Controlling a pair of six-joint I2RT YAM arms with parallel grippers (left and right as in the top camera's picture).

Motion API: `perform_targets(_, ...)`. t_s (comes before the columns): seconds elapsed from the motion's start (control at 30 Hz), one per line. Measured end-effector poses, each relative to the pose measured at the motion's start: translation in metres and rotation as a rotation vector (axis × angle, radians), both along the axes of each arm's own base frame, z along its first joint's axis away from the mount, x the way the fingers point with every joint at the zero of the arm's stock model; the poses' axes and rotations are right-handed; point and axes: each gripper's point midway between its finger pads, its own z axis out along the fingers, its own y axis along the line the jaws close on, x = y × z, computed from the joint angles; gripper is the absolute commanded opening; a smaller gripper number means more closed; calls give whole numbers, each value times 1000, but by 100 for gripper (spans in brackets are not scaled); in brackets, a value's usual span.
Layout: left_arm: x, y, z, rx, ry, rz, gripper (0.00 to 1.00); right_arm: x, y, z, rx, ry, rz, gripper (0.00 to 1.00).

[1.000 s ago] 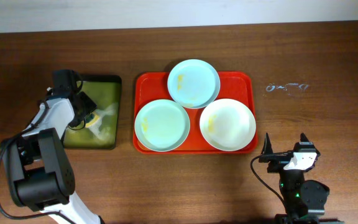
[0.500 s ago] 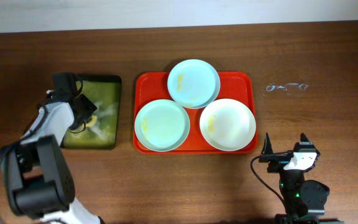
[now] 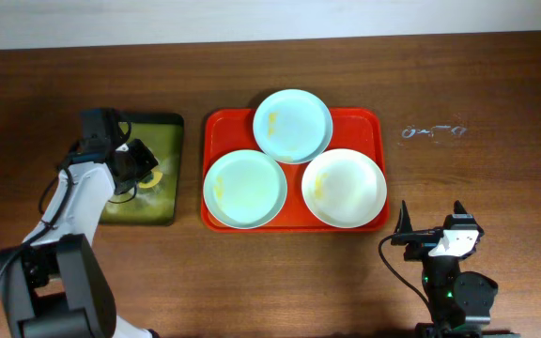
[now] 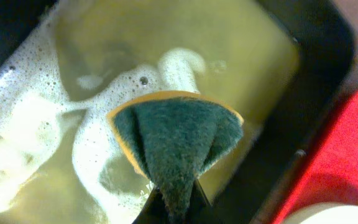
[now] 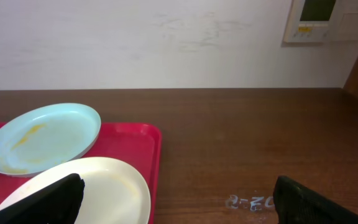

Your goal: Clean dirty plates on tray and stack at the side

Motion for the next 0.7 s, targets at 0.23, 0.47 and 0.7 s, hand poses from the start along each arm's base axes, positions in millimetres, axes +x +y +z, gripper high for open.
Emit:
perform_targets(0.23, 1, -69, 174, 29, -377, -204, 0, 0, 0, 0, -1, 0, 0, 98)
perform_targets(0.47, -4, -191, 27, 38, -14, -488, 0, 0, 0, 0, -1, 0, 0, 98)
perform_targets(0.7, -21, -214, -39, 54, 137, -546, 22, 0, 0, 0, 0, 0, 0, 98)
